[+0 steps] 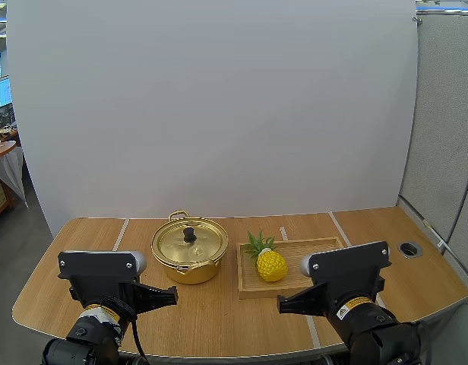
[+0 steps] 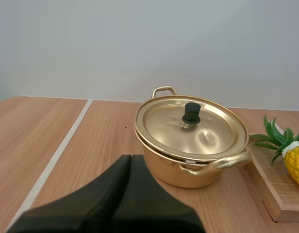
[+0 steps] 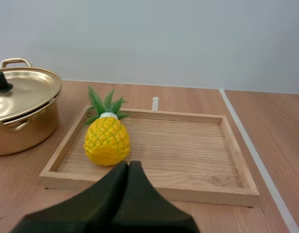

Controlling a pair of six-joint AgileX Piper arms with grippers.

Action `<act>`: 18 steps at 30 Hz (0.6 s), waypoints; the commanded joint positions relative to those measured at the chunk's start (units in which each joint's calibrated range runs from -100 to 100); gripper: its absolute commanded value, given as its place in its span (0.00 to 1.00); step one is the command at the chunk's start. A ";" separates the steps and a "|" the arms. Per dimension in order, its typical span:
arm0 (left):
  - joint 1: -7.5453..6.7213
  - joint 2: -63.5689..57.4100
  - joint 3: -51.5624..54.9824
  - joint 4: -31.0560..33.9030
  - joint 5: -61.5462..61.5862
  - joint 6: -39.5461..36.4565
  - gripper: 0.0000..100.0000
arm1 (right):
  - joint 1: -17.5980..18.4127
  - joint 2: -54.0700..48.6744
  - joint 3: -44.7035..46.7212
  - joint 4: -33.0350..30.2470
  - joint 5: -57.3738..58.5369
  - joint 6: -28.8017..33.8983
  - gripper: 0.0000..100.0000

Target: Open the pot, put the grape inside, and close it

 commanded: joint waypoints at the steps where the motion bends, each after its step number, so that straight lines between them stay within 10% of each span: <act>1: 0.02 -0.41 0.00 0.09 -0.82 0.20 0.00 | 1.41 -0.37 0.00 -0.21 -0.79 -0.13 0.00; 18: 0.02 -0.41 0.00 0.09 -0.82 0.20 0.00 | 1.03 -0.37 0.00 -0.10 -0.79 -0.13 0.00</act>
